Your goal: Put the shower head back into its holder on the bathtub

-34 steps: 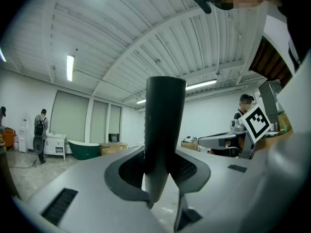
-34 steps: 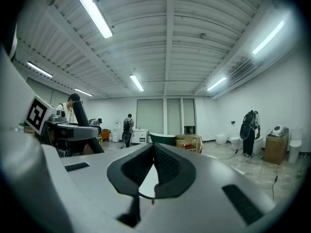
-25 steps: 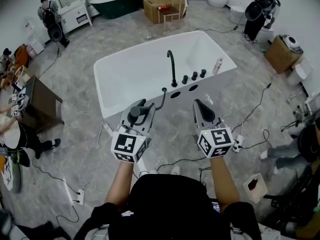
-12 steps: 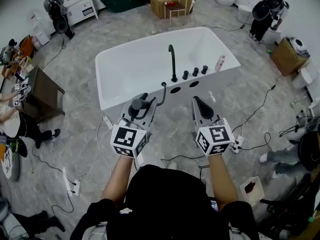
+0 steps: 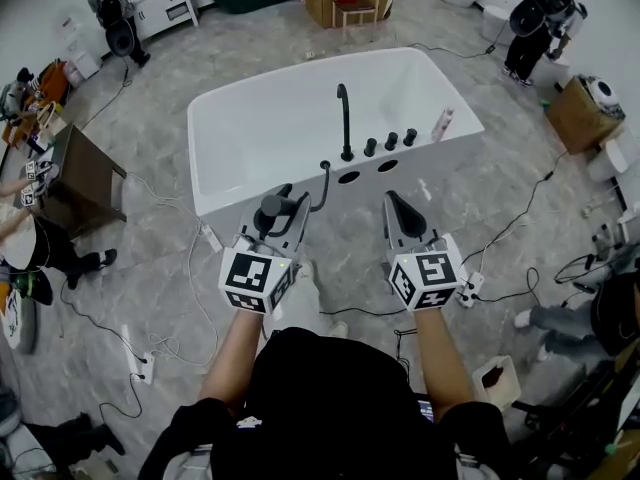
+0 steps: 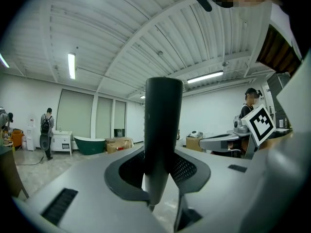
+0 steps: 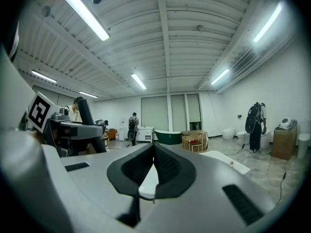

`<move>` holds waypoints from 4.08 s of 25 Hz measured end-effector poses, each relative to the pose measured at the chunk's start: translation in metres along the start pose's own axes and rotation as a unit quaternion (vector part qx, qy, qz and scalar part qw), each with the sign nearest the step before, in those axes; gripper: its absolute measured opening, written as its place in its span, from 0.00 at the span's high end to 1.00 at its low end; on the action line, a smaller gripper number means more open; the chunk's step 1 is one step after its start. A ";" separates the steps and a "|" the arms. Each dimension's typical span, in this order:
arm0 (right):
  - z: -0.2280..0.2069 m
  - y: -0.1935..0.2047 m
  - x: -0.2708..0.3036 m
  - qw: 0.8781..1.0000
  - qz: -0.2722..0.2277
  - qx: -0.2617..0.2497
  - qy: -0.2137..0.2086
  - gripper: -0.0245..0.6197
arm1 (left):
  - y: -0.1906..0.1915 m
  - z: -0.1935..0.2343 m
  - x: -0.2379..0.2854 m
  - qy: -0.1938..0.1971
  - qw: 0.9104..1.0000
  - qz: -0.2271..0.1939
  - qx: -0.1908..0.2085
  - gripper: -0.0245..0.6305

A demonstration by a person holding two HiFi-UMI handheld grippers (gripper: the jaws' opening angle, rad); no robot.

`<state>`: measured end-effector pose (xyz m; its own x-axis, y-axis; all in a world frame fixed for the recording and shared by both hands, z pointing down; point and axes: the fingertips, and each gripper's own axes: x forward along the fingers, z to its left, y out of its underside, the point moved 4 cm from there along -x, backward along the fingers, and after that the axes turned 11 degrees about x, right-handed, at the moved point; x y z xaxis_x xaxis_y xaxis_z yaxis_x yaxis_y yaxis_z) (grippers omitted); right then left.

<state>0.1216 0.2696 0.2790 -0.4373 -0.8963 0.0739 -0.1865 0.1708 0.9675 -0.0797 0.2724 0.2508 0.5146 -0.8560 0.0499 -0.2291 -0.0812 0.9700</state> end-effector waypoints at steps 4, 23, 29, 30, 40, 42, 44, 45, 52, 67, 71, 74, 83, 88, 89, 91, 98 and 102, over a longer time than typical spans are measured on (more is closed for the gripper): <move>-0.003 -0.004 0.024 1.000 0.007 -0.009 -0.001 0.94 | 0.003 0.017 0.017 -0.001 1.000 -0.001 -0.005 0.76; -0.039 -0.021 0.205 0.999 0.036 -0.003 0.003 0.94 | 0.021 0.131 0.158 0.027 0.999 0.001 -0.040 0.76; -0.050 -0.027 0.259 0.999 0.045 0.001 0.020 0.94 | 0.036 0.168 0.202 0.048 0.998 0.013 -0.050 0.76; -0.052 -0.026 0.268 0.999 0.046 0.002 0.023 0.94 | 0.038 0.174 0.209 0.052 0.997 0.014 -0.053 0.76; -0.057 -0.023 0.345 0.997 0.058 0.005 0.055 0.94 | 0.065 0.231 0.266 0.091 0.993 0.028 -0.064 0.76; -0.061 -0.019 0.355 0.996 0.060 0.008 0.064 0.94 | 0.073 0.237 0.277 0.100 0.992 0.033 -0.066 0.76; -0.066 -0.016 0.362 0.995 0.063 0.011 0.074 0.94 | 0.080 0.241 0.287 0.110 0.991 0.036 -0.067 0.76; -0.068 -0.015 0.365 0.995 0.063 0.012 0.078 0.94 | 0.083 0.242 0.291 0.115 0.990 0.038 -0.067 0.76; -0.084 -0.002 0.377 0.992 0.069 0.019 0.105 0.94 | 0.111 0.236 0.316 0.145 0.985 0.058 -0.076 0.76; -0.139 0.029 0.390 0.987 0.103 0.049 0.112 0.94 | 0.158 0.207 0.366 0.161 0.977 0.113 -0.083 0.76; -0.160 0.044 0.394 0.985 0.125 0.057 0.106 0.94 | 0.177 0.194 0.385 0.158 0.975 0.131 -0.084 0.76; -0.176 0.056 0.397 0.983 0.142 0.064 0.101 0.94 | 0.192 0.184 0.397 0.154 0.974 0.142 -0.085 0.76; -0.211 0.107 0.408 0.973 0.198 0.085 0.082 0.94 | 0.253 0.161 0.426 0.141 0.968 0.189 -0.087 0.76; -0.222 0.133 0.414 0.968 0.222 0.091 0.073 0.94 | 0.289 0.151 0.433 0.126 0.964 0.219 -0.087 0.76; -0.224 0.140 0.414 0.966 0.228 0.095 0.072 0.94 | 0.297 0.149 0.432 0.124 0.963 0.225 -0.085 0.76; -0.228 0.153 0.415 0.963 0.241 0.099 0.068 0.94 | 0.313 0.146 0.433 0.118 0.961 0.238 -0.082 0.76; -0.238 0.192 0.420 0.957 0.261 0.110 0.065 0.94 | 0.360 0.132 0.438 0.112 0.957 0.255 -0.085 0.76; -0.240 0.211 0.422 0.955 0.268 0.109 0.066 0.94 | 0.383 0.125 0.439 0.114 0.953 0.269 -0.081 0.76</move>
<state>0.1090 -0.1710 0.5725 -0.4097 -0.6974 0.5881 -0.1526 0.6880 0.7095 -0.0454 -0.1982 0.6148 0.5297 -0.6167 0.5823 -0.3893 0.4332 0.8129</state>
